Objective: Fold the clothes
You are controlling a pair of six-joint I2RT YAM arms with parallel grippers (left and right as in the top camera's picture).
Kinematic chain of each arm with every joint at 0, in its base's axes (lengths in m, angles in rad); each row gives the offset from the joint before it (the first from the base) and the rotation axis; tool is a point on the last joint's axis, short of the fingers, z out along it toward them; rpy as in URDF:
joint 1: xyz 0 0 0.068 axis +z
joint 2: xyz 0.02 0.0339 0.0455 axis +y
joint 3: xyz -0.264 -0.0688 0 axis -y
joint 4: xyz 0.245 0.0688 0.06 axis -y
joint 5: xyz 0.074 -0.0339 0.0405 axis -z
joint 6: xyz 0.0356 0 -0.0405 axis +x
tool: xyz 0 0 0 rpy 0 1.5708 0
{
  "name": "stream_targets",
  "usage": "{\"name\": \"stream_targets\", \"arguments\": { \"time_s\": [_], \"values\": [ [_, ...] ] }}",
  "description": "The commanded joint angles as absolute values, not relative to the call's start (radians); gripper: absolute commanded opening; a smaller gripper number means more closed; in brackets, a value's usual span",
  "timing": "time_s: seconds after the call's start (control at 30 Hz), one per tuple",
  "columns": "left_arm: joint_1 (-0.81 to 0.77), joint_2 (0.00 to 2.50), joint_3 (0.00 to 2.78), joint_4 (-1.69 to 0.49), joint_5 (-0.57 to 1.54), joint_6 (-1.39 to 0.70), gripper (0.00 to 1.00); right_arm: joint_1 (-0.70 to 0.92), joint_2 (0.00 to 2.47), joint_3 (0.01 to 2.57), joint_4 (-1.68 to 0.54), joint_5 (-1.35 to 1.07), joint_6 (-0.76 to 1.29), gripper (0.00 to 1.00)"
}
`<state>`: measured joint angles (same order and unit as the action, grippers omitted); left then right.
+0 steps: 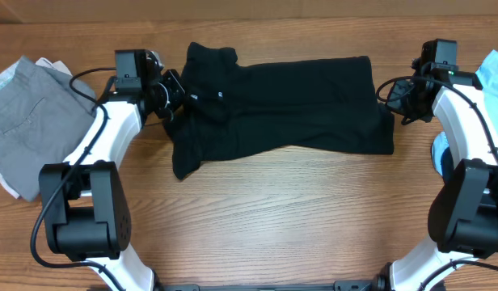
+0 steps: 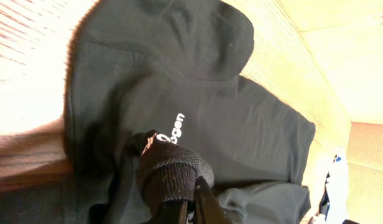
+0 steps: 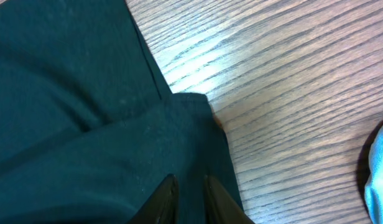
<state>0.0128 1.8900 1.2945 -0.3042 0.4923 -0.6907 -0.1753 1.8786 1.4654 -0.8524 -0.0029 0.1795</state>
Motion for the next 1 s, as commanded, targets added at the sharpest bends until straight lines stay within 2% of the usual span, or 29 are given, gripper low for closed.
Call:
{"name": "stream_targets", "arguments": {
  "time_s": [0.0, 0.03, 0.07, 0.17, 0.3, 0.37, 0.47, 0.53, 0.63, 0.9, 0.93, 0.97],
  "values": [
    [0.004, 1.900, 1.294, -0.298, 0.478, -0.691, 0.49, -0.178, 1.861, 1.437, -0.840, -0.002, 0.175, 0.18],
    [0.004, 1.900, 1.294, -0.298, 0.502, -0.669, 0.50, -0.178, 1.861, 1.431, -0.836, -0.002, 0.175, 0.18],
    [0.006, 1.900, 1.294, -0.305, 0.554, -0.623, 0.56, -0.178, 1.861, 1.426, -0.836, -0.002, 0.175, 0.18],
    [0.028, 1.890, 1.294, -0.429, 0.588, -0.534, 0.59, -0.178, 1.862, 1.426, -0.840, -0.002, 0.175, 0.18],
    [0.101, 1.884, 1.294, -0.700, 0.413, -0.501, 0.59, -0.178, 1.862, 1.426, -0.840, -0.003, 0.175, 0.18],
    [0.118, 1.884, 1.293, -0.751, 0.328, -0.501, 0.57, -0.178, 1.862, 1.426, -0.840, -0.003, 0.175, 0.18],
    [0.131, 1.884, 1.293, -0.735, 0.271, -0.500, 0.58, -0.178, 1.862, 1.426, -0.841, -0.003, 0.175, 0.18],
    [0.128, 1.885, 1.293, -0.704, 0.281, -0.491, 0.69, -0.178, 1.862, 1.426, -0.841, -0.003, 0.175, 0.18],
    [0.119, 1.893, 1.291, -0.675, 0.281, -0.461, 0.73, -0.178, 1.862, 1.426, -0.842, -0.003, 0.175, 0.18],
    [0.117, 2.019, 1.291, -0.585, 0.414, -0.381, 0.67, -0.178, 1.862, 1.426, -0.842, -0.003, 0.175, 0.18],
    [0.117, 2.033, 1.291, -0.582, 0.422, -0.381, 0.62, -0.178, 1.862, 1.426, -0.842, -0.002, 0.175, 0.19],
    [0.117, 2.045, 1.291, -0.578, 0.435, -0.375, 0.53, -0.178, 1.862, 1.426, -0.842, -0.002, 0.175, 0.19]
  ]
}}
